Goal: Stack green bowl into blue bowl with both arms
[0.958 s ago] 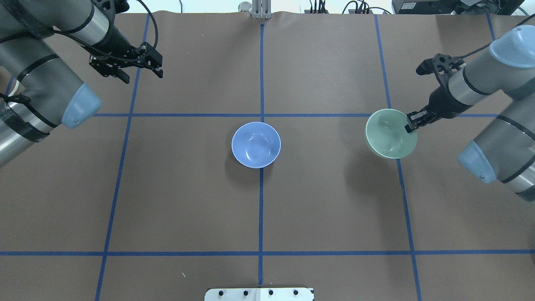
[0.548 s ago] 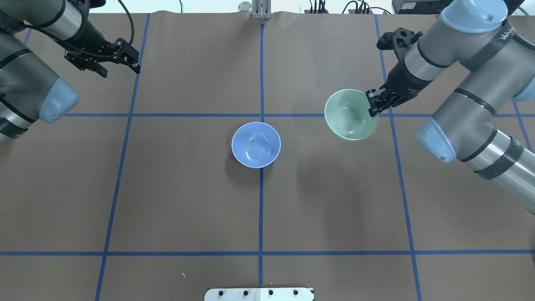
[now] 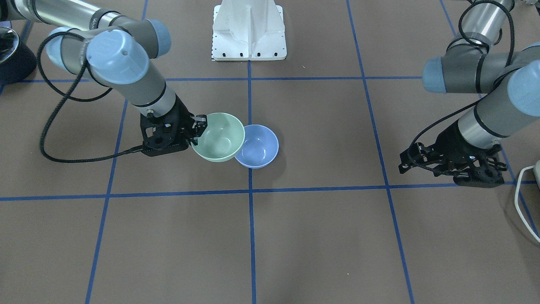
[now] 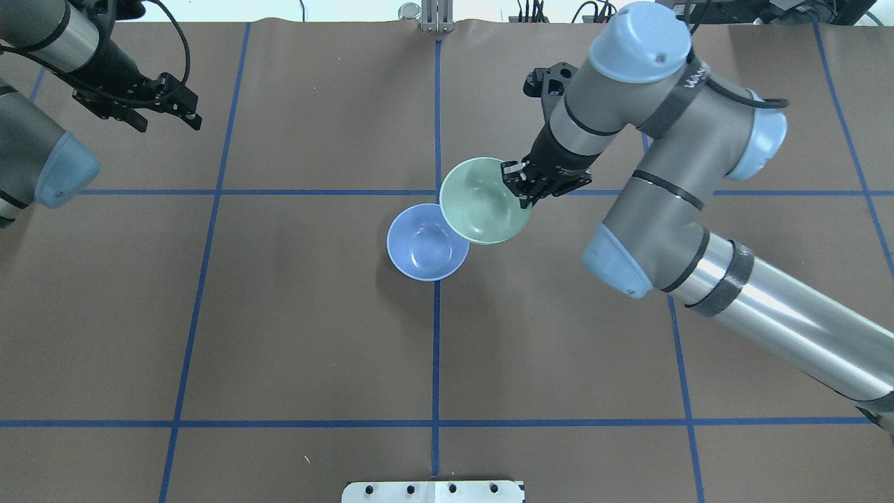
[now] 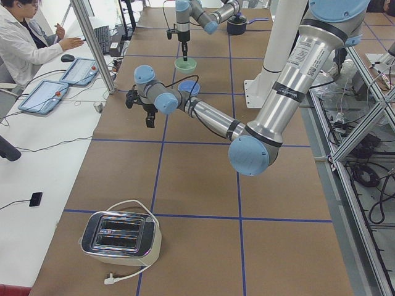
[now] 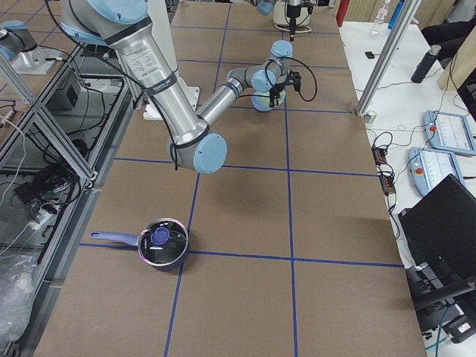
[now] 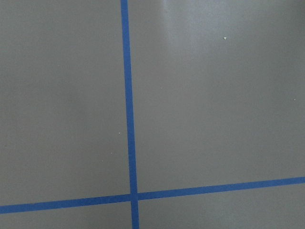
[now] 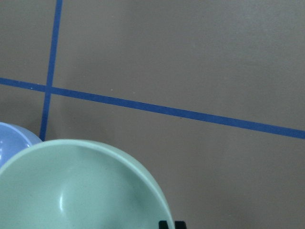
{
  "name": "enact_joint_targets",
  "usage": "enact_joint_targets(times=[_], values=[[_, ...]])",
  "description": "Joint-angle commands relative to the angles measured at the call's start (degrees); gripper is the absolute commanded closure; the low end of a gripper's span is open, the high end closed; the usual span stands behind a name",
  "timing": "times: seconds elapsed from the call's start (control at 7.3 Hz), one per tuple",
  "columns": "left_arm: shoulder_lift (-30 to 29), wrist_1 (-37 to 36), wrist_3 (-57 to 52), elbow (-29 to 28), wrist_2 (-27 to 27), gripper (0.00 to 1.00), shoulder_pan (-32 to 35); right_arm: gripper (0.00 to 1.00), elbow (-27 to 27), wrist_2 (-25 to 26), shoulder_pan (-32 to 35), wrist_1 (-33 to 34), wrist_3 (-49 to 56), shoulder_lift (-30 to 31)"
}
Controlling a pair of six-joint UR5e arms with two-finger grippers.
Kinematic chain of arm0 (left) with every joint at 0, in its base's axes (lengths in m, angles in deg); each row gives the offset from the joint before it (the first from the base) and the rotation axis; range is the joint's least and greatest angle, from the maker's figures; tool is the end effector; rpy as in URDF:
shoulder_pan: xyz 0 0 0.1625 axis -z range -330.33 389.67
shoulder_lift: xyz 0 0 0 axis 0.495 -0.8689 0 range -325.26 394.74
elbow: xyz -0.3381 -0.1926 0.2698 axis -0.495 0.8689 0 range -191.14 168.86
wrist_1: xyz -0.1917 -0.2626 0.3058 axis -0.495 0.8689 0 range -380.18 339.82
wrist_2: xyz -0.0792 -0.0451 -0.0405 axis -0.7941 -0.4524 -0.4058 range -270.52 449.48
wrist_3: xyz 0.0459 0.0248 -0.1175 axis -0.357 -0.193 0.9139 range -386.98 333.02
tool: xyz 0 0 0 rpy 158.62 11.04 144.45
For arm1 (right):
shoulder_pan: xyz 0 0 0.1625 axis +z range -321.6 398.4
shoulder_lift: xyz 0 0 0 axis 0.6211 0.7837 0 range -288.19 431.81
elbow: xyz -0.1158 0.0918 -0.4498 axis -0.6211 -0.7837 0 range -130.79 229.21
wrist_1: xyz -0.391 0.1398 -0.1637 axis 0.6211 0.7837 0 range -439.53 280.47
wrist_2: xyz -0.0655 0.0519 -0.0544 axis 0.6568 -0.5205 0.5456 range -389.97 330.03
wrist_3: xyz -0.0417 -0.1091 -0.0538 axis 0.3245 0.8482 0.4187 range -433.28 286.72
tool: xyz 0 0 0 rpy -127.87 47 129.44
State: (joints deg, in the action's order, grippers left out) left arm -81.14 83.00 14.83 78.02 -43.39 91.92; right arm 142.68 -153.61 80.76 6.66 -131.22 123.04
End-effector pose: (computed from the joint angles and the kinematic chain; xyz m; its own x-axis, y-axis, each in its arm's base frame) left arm 0.2990 -0.6667 0.4206 0.5812 0.0684 -0.8109 0.0292 0.9941 0.1048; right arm -0.5184 -0.5567 0.2478 0.5759 -0.0729 0.8143 0.0465 0.9973 0.0563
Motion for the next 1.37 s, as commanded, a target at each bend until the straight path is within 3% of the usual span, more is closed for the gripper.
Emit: enact_joint_targets(times=[0.0,0.41,1.23], values=[[0.30,0.00,-0.42,-0.12,-0.02,0.03,0.07,0.89,-3.64,1.99,-2.37,-0.33,-3.41,-4.82],[0.30,0.00,-0.42,-0.30,0.07,0.03,-0.11,0.89,-10.12,2.08,-4.39,-6.90,-3.58,-5.35],[0.30,0.00,-0.42,-0.65,0.16,0.03,-0.46,0.89,-11.90,3.40,-6.59,-6.74,-3.67,-6.41]])
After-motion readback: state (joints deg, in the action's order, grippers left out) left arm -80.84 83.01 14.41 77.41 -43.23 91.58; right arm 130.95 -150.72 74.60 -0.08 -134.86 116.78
